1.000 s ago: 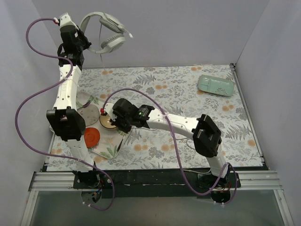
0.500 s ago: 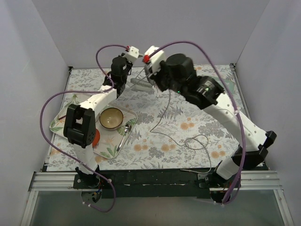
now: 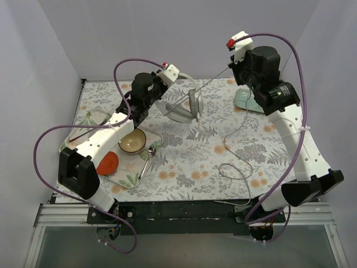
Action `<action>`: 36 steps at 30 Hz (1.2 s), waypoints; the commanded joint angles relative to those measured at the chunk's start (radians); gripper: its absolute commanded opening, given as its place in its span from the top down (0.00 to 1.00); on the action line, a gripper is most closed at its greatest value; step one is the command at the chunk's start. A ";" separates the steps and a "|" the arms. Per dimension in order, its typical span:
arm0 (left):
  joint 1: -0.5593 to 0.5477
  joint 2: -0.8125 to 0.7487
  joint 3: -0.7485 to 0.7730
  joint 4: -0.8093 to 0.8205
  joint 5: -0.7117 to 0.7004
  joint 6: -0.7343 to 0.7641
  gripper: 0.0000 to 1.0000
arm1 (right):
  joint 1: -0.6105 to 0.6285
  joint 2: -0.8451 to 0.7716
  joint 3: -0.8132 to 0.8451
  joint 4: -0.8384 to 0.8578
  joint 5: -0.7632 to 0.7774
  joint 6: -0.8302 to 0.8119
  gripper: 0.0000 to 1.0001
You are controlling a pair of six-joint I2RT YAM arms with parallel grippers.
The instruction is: Wrap the headphones
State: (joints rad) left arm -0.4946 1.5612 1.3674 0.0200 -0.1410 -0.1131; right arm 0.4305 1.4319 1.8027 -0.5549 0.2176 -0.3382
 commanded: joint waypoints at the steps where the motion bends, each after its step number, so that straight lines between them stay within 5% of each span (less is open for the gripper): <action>1: 0.001 -0.053 0.014 -0.405 0.121 -0.027 1.00 | -0.171 0.048 0.106 0.202 -0.099 0.031 0.99; 7: 0.002 -0.089 0.160 -0.676 0.417 -0.207 1.00 | -0.308 0.090 -0.026 0.291 -0.355 0.165 0.99; 16: 0.001 -0.073 0.524 -0.815 0.696 -0.545 1.00 | -0.285 0.101 -0.304 0.606 -0.739 0.258 0.94; 28: 0.002 0.054 0.969 -0.746 0.621 -0.833 1.00 | -0.003 0.185 -0.690 1.327 -0.684 0.482 0.72; 36: 0.002 0.106 1.133 -0.703 0.401 -0.858 1.00 | 0.080 0.312 -0.750 1.357 -0.572 0.524 0.64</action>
State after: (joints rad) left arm -0.4931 1.6657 2.4168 -0.7418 0.4126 -0.9047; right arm 0.4873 1.7138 1.1023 0.6853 -0.4362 0.1471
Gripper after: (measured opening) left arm 0.149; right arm 0.349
